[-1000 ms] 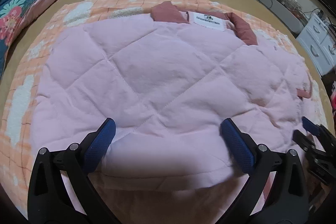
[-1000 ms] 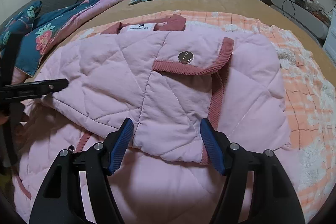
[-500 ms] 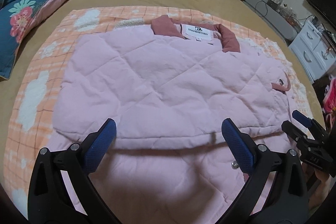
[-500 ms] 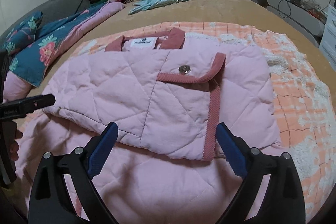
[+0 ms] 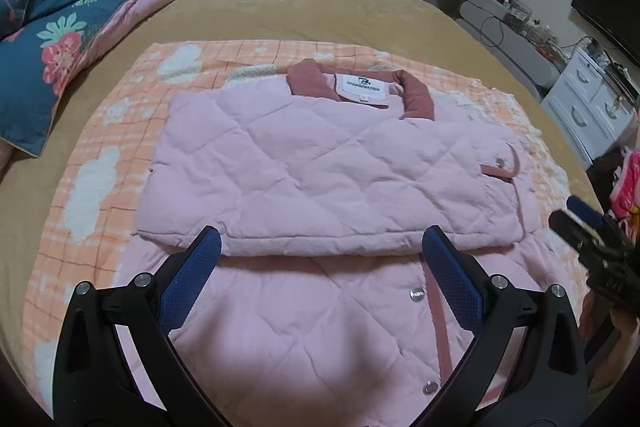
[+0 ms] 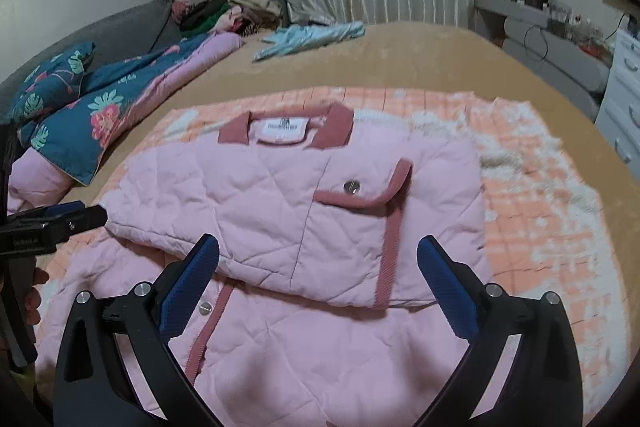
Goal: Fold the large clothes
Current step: 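Release the edge and withdraw the right tool from the jacket, then move both open tools down the jacket body to its ribbed hem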
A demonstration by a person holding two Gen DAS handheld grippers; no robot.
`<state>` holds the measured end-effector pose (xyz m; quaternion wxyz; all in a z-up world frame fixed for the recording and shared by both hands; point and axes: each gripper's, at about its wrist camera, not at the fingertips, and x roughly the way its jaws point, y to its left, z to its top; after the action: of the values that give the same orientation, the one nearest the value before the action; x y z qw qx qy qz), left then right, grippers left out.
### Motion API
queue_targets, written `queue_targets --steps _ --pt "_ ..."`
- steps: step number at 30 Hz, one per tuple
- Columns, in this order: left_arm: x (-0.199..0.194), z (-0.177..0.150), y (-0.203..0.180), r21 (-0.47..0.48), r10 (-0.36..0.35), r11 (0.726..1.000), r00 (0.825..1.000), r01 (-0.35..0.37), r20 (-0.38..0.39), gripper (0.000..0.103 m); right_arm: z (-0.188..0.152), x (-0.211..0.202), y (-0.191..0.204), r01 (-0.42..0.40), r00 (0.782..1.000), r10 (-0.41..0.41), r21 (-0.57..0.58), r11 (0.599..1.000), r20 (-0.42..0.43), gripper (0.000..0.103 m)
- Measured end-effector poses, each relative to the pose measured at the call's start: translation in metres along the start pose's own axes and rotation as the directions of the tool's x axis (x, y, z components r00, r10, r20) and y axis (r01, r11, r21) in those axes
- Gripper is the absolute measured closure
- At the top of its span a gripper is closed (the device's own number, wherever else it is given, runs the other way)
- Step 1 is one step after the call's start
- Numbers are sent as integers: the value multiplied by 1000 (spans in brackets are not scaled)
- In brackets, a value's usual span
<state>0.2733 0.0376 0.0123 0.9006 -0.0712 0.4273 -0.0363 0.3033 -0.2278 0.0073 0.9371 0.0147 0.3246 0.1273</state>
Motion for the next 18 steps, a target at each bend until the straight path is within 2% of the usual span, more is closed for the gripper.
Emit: queue_targets --steps 18 --pt "-102 -7 -4 26 -34 999 990 31 136 9 6 -105 22 -7 991 11 -26 1000 136 4"
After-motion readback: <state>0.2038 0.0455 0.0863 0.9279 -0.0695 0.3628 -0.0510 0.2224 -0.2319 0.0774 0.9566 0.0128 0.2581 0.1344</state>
